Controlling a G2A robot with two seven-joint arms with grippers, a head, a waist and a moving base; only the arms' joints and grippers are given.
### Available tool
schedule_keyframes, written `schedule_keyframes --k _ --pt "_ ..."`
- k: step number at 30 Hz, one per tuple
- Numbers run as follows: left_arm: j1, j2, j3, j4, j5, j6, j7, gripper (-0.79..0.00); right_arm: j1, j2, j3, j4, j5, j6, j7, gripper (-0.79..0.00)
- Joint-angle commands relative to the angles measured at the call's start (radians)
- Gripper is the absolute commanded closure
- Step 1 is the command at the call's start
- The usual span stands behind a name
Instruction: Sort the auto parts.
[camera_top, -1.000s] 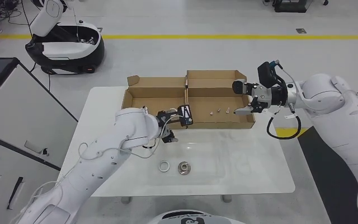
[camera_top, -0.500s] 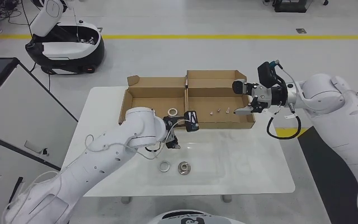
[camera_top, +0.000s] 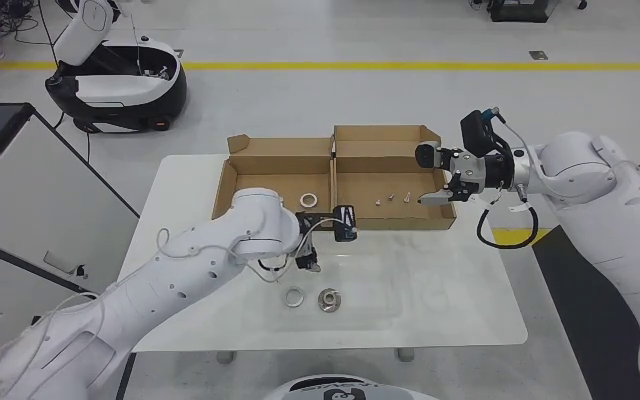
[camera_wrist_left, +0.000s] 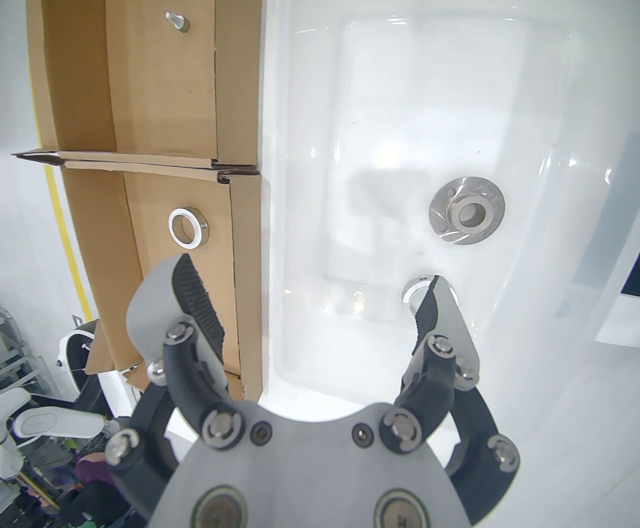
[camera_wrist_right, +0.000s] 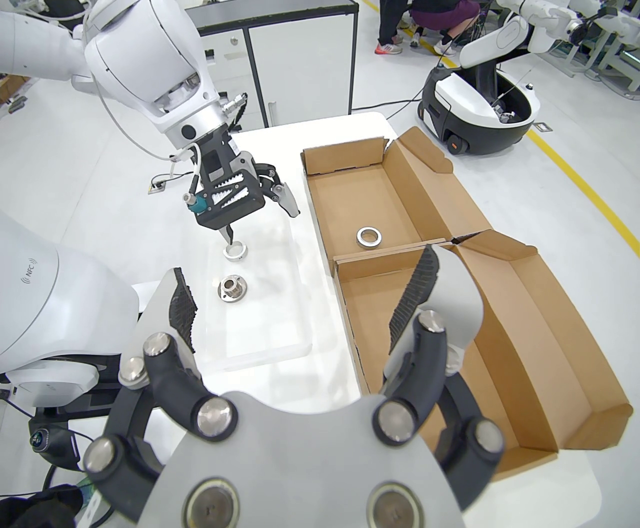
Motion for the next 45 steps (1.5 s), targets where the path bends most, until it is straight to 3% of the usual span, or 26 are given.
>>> schedule_keyframes --k 1,12,23,27,31,45 --pt "-0.013 0.005 0.024 0.002 -0.015 -0.011 0.011 -0.785 0.0 0.0 0.0 0.0 0.0 0.0 0.0 -0.785" --pt "-0.127 0.044 0.171 0.027 -0.104 -0.092 0.092 -0.785 0.0 0.0 0.0 0.0 0.0 0.0 0.0 -0.785" --pt "-0.221 0.038 0.297 0.115 -0.167 -0.173 0.173 -0.76 0.0 0.0 0.0 0.0 0.0 0.0 0.0 -0.785" --pt "-0.245 0.029 0.326 0.132 -0.182 -0.2 0.2 -0.745 0.0 0.0 0.0 0.0 0.0 0.0 0.0 -0.785" --pt "-0.262 0.019 0.348 0.155 -0.202 -0.213 0.213 -0.785 0.0 0.0 0.0 0.0 0.0 0.0 0.0 -0.785" --pt "-0.243 0.014 0.35 0.157 -0.205 -0.222 0.232 -0.785 0.0 0.0 0.0 0.0 0.0 0.0 0.0 -0.785"
